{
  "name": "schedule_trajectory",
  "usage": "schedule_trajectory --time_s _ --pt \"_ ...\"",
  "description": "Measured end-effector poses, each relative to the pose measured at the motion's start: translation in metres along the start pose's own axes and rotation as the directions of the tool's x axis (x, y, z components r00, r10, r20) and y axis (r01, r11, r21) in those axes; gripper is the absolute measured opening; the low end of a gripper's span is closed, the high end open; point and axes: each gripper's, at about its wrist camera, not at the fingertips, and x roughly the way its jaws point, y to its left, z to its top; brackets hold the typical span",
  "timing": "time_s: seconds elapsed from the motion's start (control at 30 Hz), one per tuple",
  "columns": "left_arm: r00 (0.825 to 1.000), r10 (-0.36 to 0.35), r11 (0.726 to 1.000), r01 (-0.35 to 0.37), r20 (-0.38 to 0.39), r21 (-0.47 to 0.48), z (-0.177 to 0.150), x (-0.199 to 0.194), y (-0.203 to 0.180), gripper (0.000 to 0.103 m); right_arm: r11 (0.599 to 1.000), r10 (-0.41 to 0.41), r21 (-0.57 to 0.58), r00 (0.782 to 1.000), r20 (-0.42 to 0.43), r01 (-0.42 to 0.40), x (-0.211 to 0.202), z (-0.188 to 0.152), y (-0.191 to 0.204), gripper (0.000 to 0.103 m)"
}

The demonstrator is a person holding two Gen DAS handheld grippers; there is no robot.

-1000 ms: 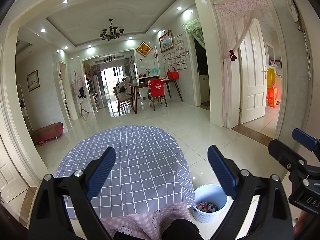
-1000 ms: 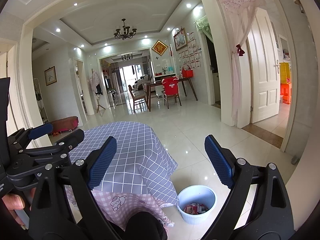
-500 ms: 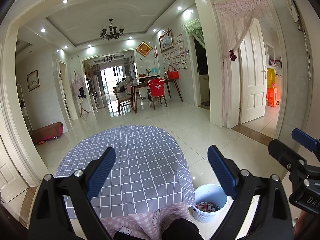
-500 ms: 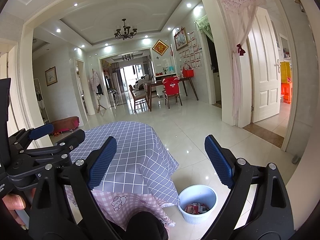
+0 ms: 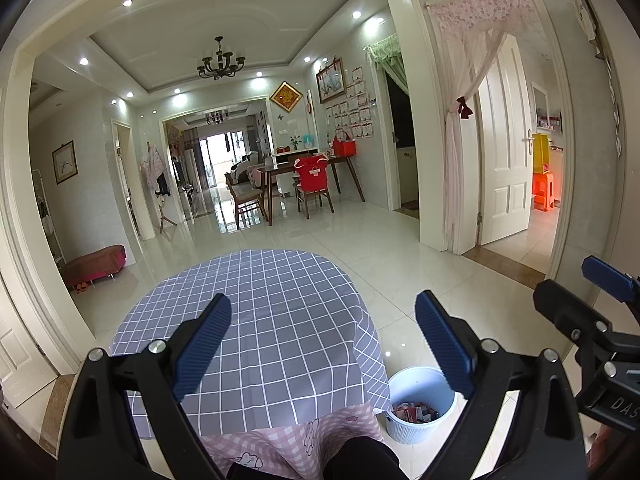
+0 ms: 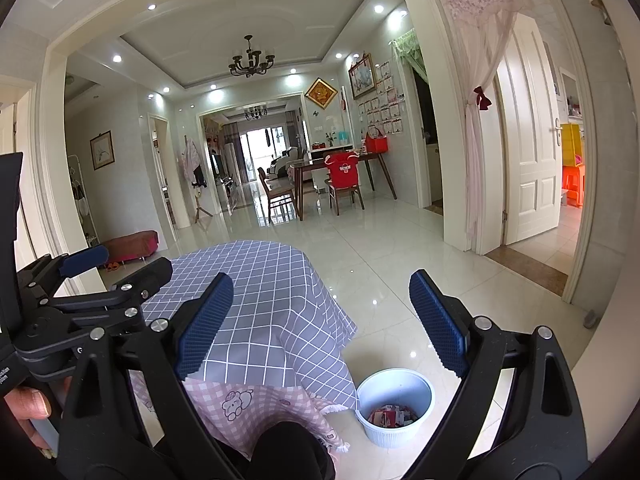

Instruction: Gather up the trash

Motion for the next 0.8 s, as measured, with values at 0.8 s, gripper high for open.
schedule_trajectory --time_s 0.8 --pt "0.999 -0.018 1.0 0.018 -0.041 -0.01 -0.013 0.036 0.027 0.091 1.0 -0.024 -0.001 0.999 -0.042 0.024 0.04 -0.001 0.0 0.089"
